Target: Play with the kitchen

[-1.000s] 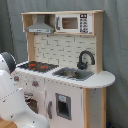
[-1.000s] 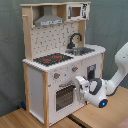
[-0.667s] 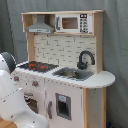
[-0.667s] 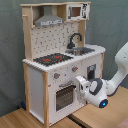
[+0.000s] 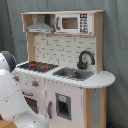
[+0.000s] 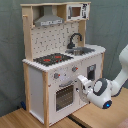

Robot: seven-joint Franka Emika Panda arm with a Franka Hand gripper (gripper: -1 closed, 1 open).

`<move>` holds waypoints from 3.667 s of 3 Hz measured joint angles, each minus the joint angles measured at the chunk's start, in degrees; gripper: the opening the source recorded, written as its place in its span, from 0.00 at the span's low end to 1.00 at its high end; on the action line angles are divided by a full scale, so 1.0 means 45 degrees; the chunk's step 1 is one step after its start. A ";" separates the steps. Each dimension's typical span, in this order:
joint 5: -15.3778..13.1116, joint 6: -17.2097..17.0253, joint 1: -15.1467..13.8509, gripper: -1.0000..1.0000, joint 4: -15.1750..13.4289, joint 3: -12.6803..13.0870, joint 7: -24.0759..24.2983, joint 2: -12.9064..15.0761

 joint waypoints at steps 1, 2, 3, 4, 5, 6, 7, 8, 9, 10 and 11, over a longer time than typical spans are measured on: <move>0.0000 -0.0718 0.0427 1.00 0.0006 0.0049 -0.1285 0.0432; -0.0001 -0.1310 0.0745 1.00 0.0016 0.0100 -0.2569 0.0741; -0.0026 -0.1668 0.0966 1.00 0.0073 0.0106 -0.3814 0.0914; -0.0052 -0.1927 0.1154 1.00 0.0207 0.0107 -0.5129 0.1004; -0.0173 -0.2046 0.1283 1.00 0.0454 0.0110 -0.6415 0.1000; -0.0470 -0.2060 0.1332 1.00 0.0833 0.0109 -0.7849 0.0950; -0.0822 -0.2058 0.1262 1.00 0.1022 0.0078 -0.9055 0.0899; -0.1575 -0.1975 0.0996 1.00 0.1004 0.0068 -1.0077 0.0822; -0.2387 -0.1707 0.0226 1.00 0.0445 -0.0139 -1.0356 0.0740; -0.2494 -0.1726 0.0089 1.00 -0.0315 -0.0847 -0.9737 0.1325; -0.2722 -0.1776 0.0090 1.00 -0.0876 -0.1081 -0.9131 0.2267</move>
